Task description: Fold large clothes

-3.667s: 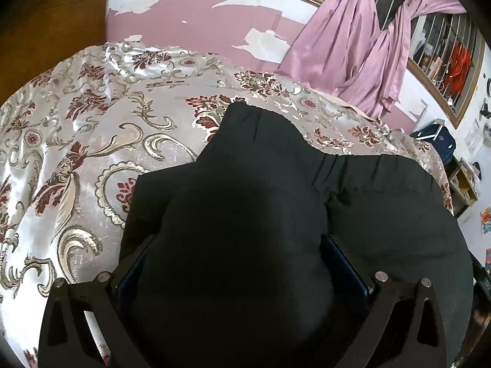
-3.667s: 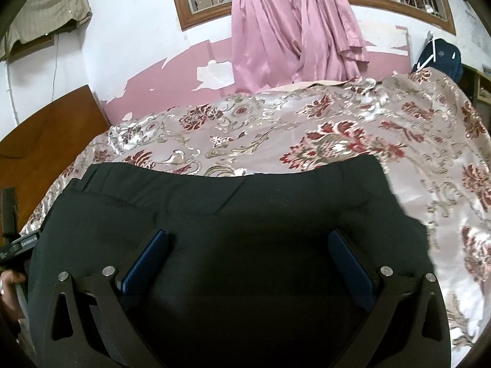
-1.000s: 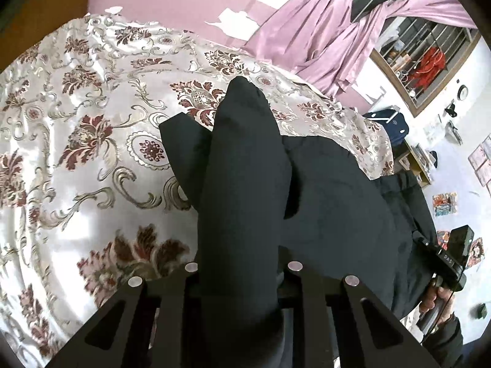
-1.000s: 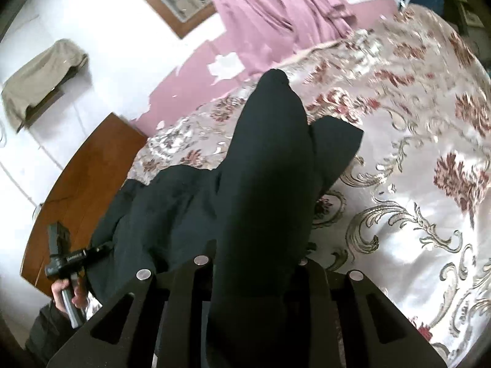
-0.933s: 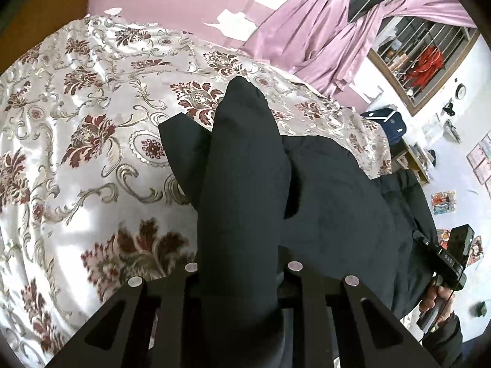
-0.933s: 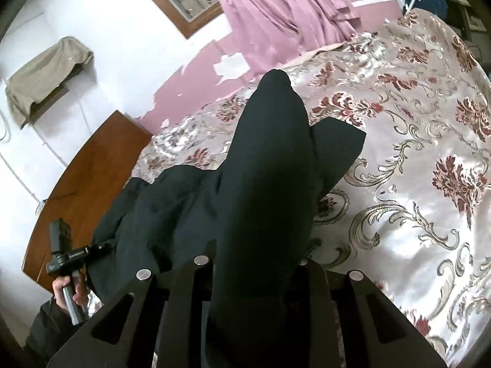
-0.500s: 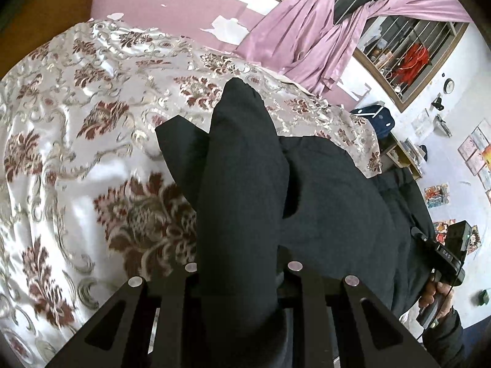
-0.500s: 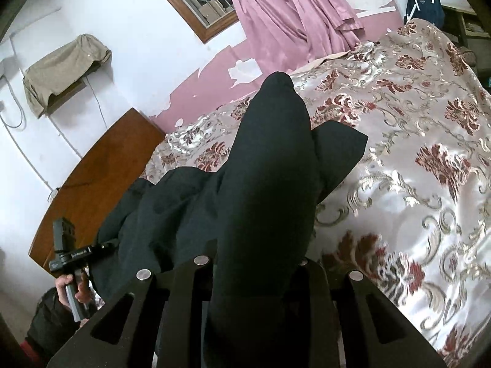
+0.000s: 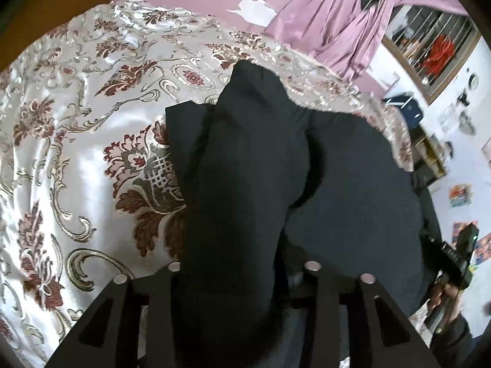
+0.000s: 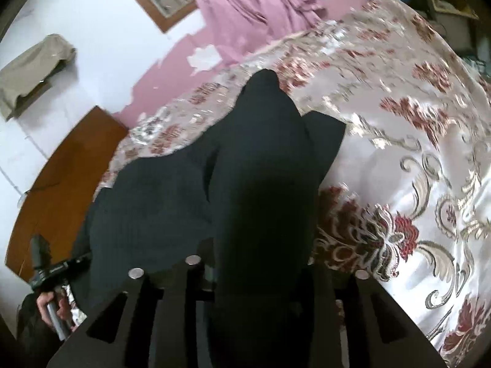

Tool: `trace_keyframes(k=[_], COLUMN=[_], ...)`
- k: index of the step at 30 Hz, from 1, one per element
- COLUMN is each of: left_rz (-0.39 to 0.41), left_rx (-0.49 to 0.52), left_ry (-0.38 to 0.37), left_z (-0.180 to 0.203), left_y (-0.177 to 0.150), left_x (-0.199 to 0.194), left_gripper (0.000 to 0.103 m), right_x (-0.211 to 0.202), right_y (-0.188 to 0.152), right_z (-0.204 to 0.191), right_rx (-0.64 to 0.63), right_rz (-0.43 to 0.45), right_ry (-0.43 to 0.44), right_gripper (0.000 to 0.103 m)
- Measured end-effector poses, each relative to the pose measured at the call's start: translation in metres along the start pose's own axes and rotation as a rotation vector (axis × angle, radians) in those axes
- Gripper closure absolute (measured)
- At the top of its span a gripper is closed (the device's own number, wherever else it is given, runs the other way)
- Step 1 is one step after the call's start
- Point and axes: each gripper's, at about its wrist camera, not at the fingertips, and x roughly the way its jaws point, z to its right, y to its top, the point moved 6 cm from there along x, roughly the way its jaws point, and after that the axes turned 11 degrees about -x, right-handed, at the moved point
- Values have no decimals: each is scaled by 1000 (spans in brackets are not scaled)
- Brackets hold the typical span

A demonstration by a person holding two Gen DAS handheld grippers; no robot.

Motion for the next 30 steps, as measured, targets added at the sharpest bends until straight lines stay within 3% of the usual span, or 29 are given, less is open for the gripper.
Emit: trace_keyframes(k=[4, 6, 8, 10, 13, 20, 26, 30], left_rz=[21, 70, 147, 218, 274, 372, 472, 493], left_rx=[-21, -34, -30, -16, 24, 135, 196, 225], left_ry=[61, 109, 137, 157, 179, 174, 151, 118], left_z=[-4, -7, -6, -1, 8, 39, 62, 74], left_y=[1, 3, 6, 7, 3, -22, -45, -61], left_x=[-2, -9, -22, -36, -51, -83, -116, -134], left_gripper=[45, 39, 27, 19, 16, 10, 4, 3], right_x=[10, 9, 6, 1, -13, -58, -97, -125], right_y=[-7, -7, -7, -6, 0, 11, 10, 3], right_z=[6, 5, 3, -4, -16, -44, -83, -104], right_rx=[14, -1, -23, -78, -146, -236, -324, -345], right_rz=[-18, -18, -18, -5, 39, 170, 260, 322], right_ry=[-42, -76, -103, -160, -225, -283, -296, -276], right_gripper=[56, 47, 41, 23, 13, 3, 2, 2])
